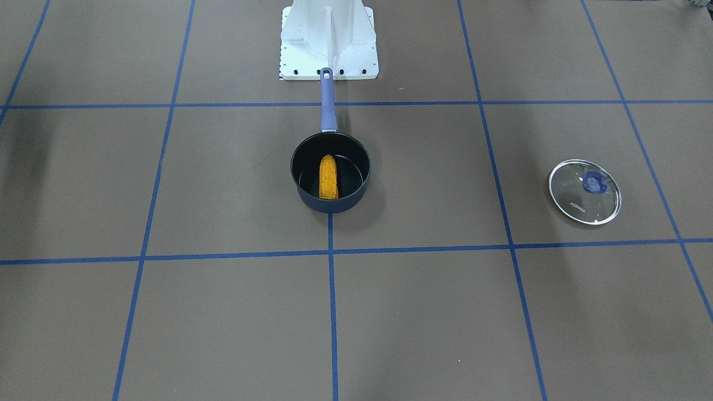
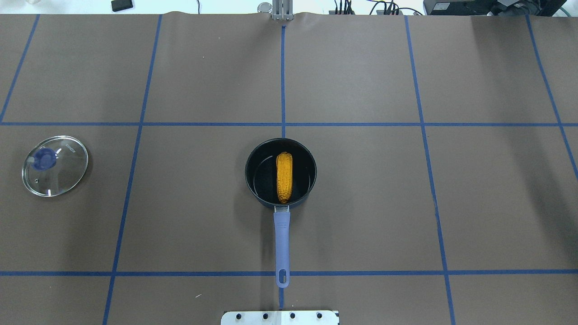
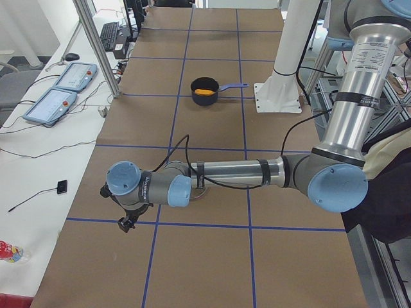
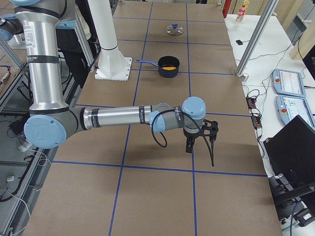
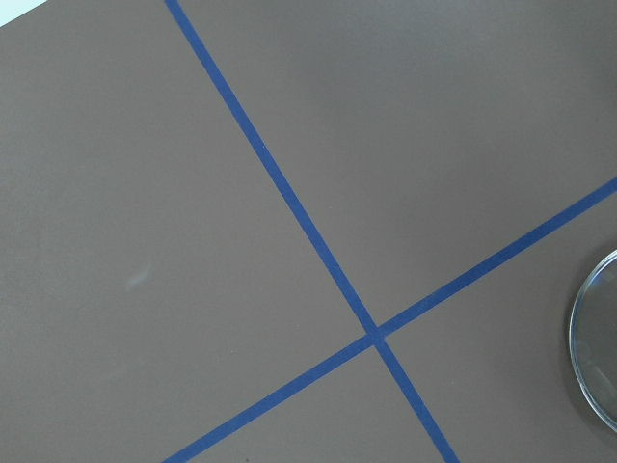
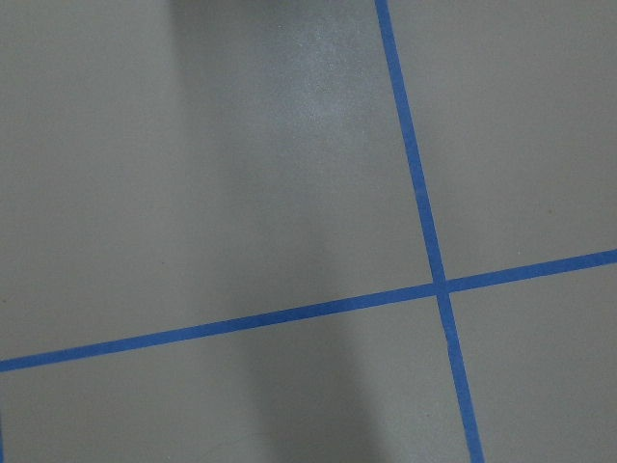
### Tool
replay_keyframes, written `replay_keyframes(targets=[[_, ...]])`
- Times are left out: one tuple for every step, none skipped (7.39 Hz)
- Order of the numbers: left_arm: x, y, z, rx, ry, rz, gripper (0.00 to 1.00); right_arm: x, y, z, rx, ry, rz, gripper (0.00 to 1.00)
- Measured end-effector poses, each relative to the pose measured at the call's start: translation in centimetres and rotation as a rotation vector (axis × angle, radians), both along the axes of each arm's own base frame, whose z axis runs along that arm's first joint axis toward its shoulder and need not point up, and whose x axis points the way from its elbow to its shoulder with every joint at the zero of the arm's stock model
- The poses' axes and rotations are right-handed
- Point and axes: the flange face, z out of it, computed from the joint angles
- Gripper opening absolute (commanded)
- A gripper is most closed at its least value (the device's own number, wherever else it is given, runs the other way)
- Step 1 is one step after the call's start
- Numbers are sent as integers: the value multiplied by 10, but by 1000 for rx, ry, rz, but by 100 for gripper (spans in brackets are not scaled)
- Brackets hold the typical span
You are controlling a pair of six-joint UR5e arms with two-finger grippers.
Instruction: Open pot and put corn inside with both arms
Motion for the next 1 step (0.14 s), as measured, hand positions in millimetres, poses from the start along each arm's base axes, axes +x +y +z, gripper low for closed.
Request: replay_keyframes(targets=[[0,0,0,-2,0,0,98,0,0,0,-2,0,2,100]])
